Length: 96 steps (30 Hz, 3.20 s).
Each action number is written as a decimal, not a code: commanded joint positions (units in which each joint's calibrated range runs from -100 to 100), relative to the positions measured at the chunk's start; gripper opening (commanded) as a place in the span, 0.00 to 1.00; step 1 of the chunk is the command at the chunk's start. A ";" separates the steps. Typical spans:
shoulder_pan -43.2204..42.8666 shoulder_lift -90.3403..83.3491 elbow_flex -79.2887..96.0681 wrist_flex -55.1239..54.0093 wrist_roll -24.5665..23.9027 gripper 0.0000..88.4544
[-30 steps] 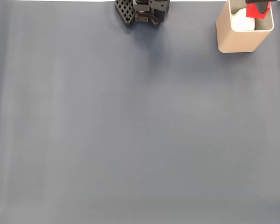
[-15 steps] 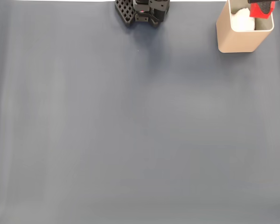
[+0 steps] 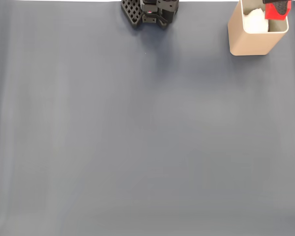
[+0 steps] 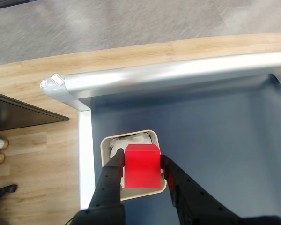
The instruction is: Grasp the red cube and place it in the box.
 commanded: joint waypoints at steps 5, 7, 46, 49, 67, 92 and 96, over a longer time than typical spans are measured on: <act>-0.03 -0.76 -1.44 -1.91 -0.98 0.39; 0.04 -0.58 -1.44 -1.91 -1.07 0.41; 1.18 -1.19 -0.80 -1.58 -0.68 0.29; 2.03 -1.19 -0.80 -1.58 -0.63 0.19; 12.11 -0.32 -1.35 -5.35 -0.73 0.00; 39.44 2.79 -0.16 -13.81 -3.42 0.00; 43.56 2.27 1.57 -15.37 -3.52 0.00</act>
